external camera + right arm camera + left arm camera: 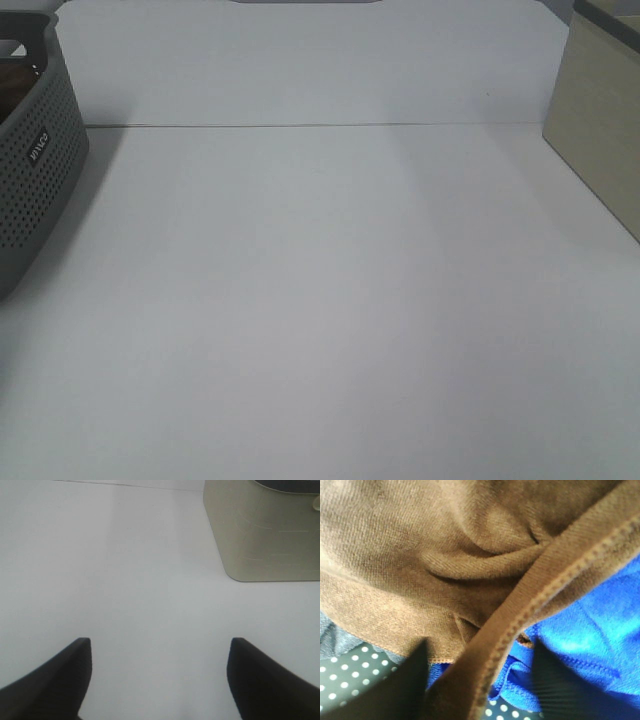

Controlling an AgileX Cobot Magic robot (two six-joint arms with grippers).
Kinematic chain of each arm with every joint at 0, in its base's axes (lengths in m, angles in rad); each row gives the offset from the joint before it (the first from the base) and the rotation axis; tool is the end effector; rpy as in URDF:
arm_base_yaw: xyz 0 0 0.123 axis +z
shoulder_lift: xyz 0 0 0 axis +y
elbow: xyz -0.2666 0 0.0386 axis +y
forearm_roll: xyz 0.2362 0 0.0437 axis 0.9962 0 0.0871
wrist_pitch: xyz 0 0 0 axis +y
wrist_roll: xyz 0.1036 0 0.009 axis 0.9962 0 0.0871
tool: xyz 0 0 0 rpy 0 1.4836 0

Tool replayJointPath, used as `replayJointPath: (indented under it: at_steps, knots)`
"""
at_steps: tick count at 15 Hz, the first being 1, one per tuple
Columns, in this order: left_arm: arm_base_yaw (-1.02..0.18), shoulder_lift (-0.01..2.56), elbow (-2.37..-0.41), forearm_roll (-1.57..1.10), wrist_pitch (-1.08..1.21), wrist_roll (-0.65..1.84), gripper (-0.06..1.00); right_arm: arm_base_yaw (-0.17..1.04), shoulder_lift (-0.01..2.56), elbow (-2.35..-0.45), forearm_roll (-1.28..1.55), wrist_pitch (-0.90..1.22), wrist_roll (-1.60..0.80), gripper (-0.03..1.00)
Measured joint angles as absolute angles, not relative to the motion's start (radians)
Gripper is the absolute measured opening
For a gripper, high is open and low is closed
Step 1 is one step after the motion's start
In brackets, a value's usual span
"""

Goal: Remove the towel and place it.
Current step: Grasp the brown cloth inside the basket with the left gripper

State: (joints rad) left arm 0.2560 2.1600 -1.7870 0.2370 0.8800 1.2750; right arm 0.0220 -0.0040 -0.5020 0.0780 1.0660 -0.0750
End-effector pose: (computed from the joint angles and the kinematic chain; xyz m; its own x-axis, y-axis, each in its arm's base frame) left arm 0.4380 0.1341 0.1844 -0.4430 0.8903 0.1056 0.8290 0.3620 0.4262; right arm 0.0109 0.0073 0.2661 -0.4507 -0.0471 -0.8914 -0.0995 0.9950 -0.0022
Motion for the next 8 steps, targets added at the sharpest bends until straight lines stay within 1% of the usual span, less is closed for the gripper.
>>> replayJointPath:
  at_steps: [1, 2, 3, 8]
  knots:
    - [0.256, 2.160, -1.787, 0.237, 0.880, 1.265, 0.30, 0.022, -0.004, -0.502, 0.078, 1.066, -0.075, 0.73]
    - [0.256, 2.160, -1.787, 0.237, 0.880, 1.263, 0.12, 0.022, -0.004, -0.502, 0.078, 1.066, -0.075, 0.73]
    - [0.256, 2.160, -1.787, 0.236, 0.880, 1.260, 0.05, 0.022, -0.004, -0.502, 0.078, 1.066, -0.075, 0.73]
    - [0.243, 2.147, -1.787, 0.240, 0.882, 1.177, 0.00, 0.022, -0.004, -0.502, 0.078, 1.066, -0.075, 0.73]
